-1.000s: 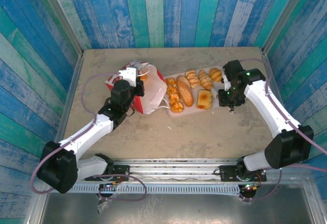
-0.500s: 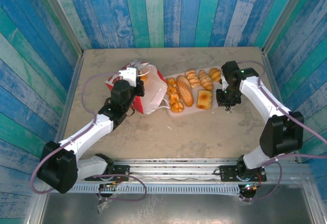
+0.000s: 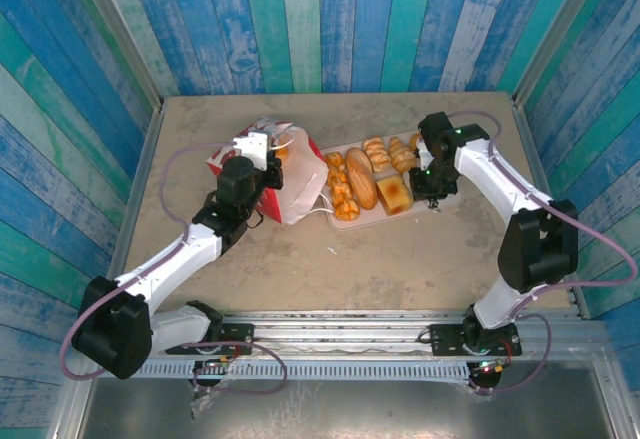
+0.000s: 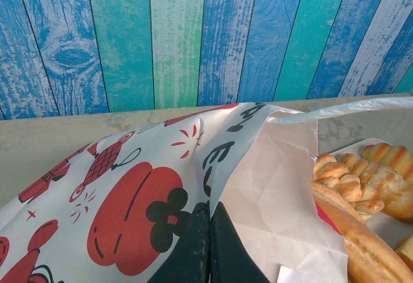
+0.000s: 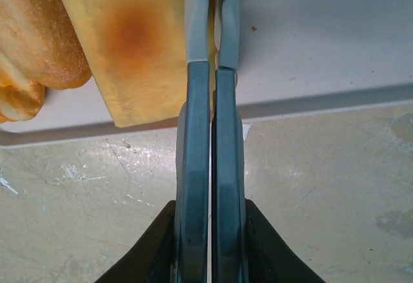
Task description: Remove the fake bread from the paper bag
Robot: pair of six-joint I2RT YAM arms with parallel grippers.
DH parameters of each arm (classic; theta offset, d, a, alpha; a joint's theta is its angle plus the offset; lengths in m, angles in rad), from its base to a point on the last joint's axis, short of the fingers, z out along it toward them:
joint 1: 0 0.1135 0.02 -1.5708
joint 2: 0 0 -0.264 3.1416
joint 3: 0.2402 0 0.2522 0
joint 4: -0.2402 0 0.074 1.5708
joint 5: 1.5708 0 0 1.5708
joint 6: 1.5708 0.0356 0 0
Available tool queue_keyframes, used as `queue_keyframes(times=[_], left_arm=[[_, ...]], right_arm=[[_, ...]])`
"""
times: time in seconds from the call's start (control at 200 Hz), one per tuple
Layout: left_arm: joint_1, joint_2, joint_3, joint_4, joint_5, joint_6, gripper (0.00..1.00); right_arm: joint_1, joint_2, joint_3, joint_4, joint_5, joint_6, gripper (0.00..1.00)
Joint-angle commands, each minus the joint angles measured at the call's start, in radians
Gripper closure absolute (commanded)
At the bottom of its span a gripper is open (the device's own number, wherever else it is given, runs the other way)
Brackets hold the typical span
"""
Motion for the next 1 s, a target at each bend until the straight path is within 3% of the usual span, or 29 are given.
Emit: queue_keyframes(times=[0.0,0.341,0.541,0.761,0.992], left_arm=[[-0.002,-0.046,0.015,0.011,0.002,0.005,0.99],[-0.002,-0.058,0.002,0.03,0.026,0.067,1.0],[-0.002,-0.07,-0.015,0.074,0.031,0.178,1.0],[-0.003,-0.086,-0.032,0.101,0.071,0.327,1.0],[-0.001,-0.071,-0.043,0.127,0.083,0.398,0.99]], right_arm=[[0.009,0.005,0.028,-0.004,-0.019,-0.003,0.77],[-0.002,-0.136,0.033,-0.029,0.042,0.071,0.78],[0.013,-0.256,0.029,-0.011,-0.092,0.108,0.77],[0.127,-0.39,-0.03,0.14,-0.265,0.209,0.74],[0.355,-0.399,-0.053,0.288,-0.252,0.337,0.73]])
